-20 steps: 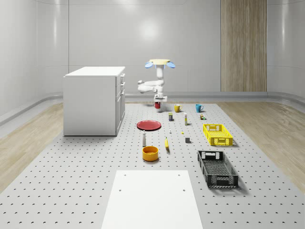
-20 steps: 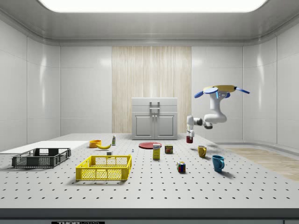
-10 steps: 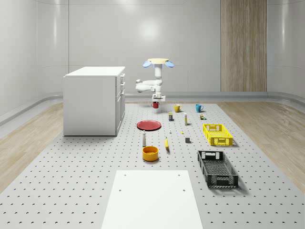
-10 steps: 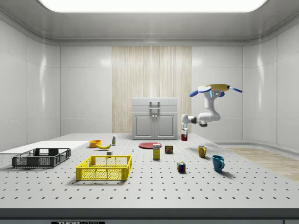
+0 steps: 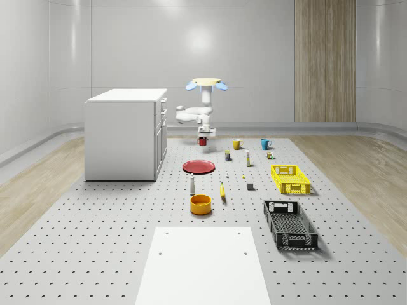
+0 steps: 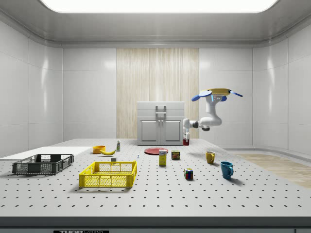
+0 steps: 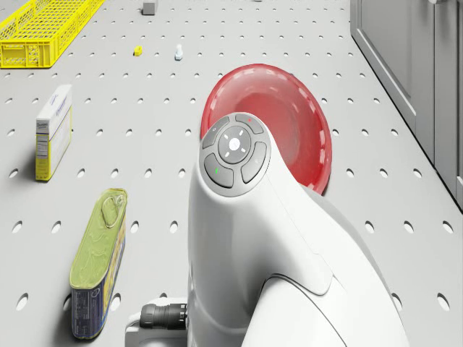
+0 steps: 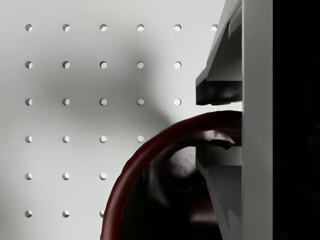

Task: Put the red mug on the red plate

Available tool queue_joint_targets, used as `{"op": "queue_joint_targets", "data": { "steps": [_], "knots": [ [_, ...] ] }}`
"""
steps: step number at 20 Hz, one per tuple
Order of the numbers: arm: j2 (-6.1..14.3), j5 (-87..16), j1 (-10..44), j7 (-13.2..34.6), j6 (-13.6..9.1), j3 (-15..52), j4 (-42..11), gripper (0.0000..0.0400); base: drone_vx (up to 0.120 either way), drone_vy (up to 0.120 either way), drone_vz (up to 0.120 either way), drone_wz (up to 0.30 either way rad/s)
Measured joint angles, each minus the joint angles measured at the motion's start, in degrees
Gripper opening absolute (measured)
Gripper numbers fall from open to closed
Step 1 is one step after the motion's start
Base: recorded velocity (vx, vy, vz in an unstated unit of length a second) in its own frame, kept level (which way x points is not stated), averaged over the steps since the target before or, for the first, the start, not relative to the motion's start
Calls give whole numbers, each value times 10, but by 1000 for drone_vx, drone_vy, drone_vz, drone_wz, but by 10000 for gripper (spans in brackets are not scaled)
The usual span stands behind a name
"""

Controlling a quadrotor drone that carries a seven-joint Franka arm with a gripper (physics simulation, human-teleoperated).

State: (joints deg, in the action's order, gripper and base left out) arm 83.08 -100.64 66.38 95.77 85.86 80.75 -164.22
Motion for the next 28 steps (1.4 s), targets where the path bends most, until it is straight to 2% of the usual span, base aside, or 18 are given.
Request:
{"op": "queue_joint_targets", "data": {
  "steps": [9,18,23,28],
  "knots": [
    [13,5,2,2,12,2,0,100,120,-76,0,0],
    [24,10,4,3,23,4,1,100,120,0,0,0],
    [30,12,5,4,28,4,1,100,120,0,-112,0],
    [35,14,6,5,33,5,1,100,120,48,-32,0]
  ]
}}
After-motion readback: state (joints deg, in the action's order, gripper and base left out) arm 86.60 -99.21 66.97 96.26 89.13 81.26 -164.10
